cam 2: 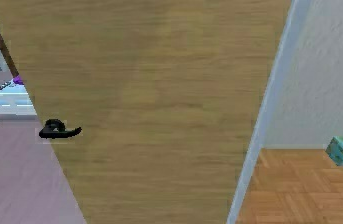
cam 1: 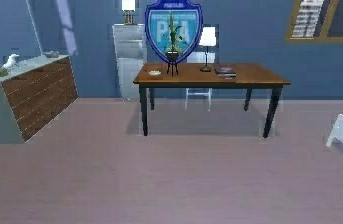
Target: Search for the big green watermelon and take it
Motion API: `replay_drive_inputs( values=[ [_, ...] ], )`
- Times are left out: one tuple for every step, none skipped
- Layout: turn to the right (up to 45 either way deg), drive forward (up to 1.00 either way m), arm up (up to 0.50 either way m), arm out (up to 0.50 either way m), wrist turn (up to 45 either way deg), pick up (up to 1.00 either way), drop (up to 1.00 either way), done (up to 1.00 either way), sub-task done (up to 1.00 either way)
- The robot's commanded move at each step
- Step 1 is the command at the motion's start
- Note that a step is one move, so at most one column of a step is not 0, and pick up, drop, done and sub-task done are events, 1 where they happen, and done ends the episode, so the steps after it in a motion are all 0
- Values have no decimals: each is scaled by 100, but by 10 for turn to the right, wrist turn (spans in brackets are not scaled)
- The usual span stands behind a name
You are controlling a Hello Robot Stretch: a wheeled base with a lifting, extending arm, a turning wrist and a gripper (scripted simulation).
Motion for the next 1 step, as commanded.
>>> replay_drive_inputs(
  values=[
    [180,0,0,0,0,0,0,0,0]
  ],
)
